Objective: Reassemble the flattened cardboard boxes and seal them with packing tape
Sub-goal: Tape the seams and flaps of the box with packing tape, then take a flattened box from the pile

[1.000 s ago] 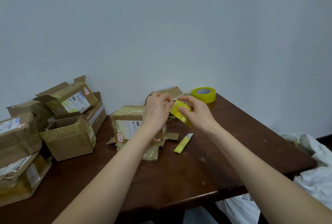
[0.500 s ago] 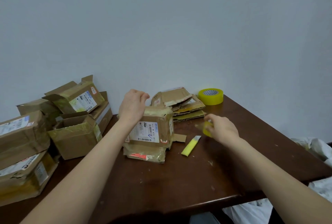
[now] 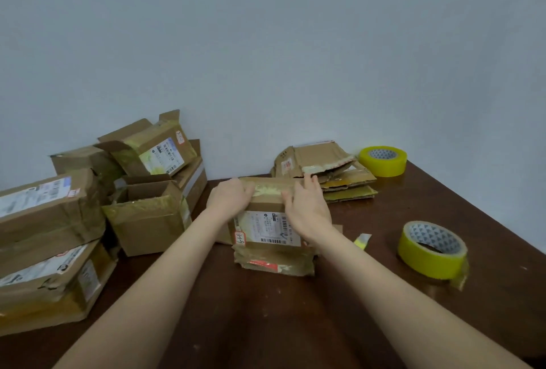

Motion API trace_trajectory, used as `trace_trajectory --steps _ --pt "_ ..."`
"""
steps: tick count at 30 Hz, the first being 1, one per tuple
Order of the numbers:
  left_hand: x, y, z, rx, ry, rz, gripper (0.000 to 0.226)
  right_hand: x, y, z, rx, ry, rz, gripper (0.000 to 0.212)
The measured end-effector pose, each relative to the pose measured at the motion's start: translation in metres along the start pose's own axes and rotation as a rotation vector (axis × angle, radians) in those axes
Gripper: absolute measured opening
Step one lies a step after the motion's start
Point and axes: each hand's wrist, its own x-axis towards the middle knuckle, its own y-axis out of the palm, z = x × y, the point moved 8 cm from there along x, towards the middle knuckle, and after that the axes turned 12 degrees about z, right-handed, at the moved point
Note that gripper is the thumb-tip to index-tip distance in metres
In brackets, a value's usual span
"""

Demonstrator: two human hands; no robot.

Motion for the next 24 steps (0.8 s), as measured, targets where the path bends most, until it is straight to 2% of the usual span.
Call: trace_trajectory --steps 4,7,8,9,10,11,13,16,18,22,24 --pt "0.002 -0.001 0.001 -0.082 -0.041 0.066 0.036 0.009 -0.005 -0.013 0.263 0.147 -0.005 0.070" --pt "0.003 0.003 0.006 -0.235 -0.105 0.120 0.056 0.016 -0.003 -0.030 0.452 0.298 0.018 0.080" --pt "0.003 0.006 0.009 -0.323 -0.128 0.145 0.065 0.018 -0.002 -0.032 0.470 0.305 0.032 0.073" --pt "0.003 0.010 0.013 -0.413 -0.155 0.174 0.072 0.021 -0.001 -0.033 0.452 0.289 0.051 0.055" --pt "0.002 0.013 0.017 -0.478 -0.178 0.194 0.074 0.023 -0.001 -0.033 0.424 0.263 0.064 0.034" --pt "0.003 0.015 0.020 -0.508 -0.190 0.203 0.069 0.024 -0.001 -0.034 0.422 0.245 0.067 0.022" --pt "0.004 0.015 0.026 -0.471 -0.196 0.180 0.048 0.022 -0.002 -0.036 0.479 0.234 0.048 0.027" --pt "-0.005 0.010 0.029 -0.398 -0.189 0.122 0.044 0.018 0.000 -0.041 0.627 0.236 -0.004 0.024" --pt "-0.016 0.002 0.035 -0.335 -0.191 0.048 0.047 0.012 -0.001 -0.038 0.623 0.225 -0.055 0.024" --pt "-0.044 -0.053 0.042 -0.379 -0.114 -0.270 0.046 0.003 -0.038 -0.003 0.588 0.023 -0.240 0.053" --pt "-0.054 -0.085 0.040 -0.498 -0.016 -0.432 0.041 0.001 -0.063 0.017 0.587 -0.081 -0.337 0.054"
